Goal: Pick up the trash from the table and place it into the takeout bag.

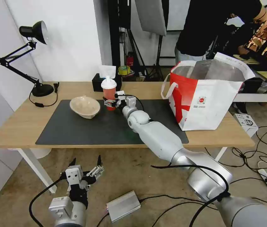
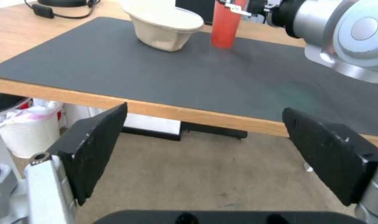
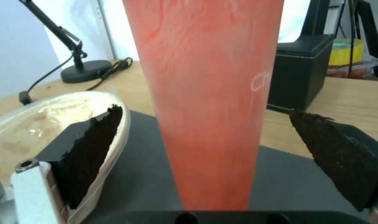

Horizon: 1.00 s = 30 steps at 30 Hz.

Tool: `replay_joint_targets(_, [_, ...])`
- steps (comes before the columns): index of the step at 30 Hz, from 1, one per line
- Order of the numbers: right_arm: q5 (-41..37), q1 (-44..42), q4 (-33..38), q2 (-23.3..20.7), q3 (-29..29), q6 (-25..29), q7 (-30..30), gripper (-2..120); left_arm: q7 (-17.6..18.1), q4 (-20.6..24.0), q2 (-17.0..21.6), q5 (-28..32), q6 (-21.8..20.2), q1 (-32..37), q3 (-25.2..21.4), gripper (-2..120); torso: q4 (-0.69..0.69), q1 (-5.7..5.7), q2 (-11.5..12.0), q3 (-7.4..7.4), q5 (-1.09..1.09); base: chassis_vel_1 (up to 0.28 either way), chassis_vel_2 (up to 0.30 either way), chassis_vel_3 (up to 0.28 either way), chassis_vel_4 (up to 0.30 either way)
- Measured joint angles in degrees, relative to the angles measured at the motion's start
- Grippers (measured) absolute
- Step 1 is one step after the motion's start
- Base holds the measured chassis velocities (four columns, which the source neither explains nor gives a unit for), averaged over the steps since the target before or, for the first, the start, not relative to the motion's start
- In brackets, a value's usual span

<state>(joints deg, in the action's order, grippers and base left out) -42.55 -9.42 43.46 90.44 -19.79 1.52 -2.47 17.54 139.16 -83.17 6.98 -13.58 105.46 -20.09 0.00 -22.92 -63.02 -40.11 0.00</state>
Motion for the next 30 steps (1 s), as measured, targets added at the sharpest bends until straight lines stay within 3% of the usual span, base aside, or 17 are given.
replay_joint_targets(19, [2.1,0.4,-1.5,0.1,0.2,1.6,-1.4,100,-0.3,0.9,-0.5,-1.1,0.0,2.1,-0.4,100,0.00,0.00,0.0,0.00,0.00,0.000,0.000,0.000,0.000])
replay_joint_targets(30, [1.6,2.0,-3.7,0.1,-0.4,3.7,-5.5,100,-0.6,1.3,-0.9,-1.4,0.4,2.4,-0.2,100,0.00,0.00,0.0,0.00,0.00,0.000,0.000,0.000,0.000])
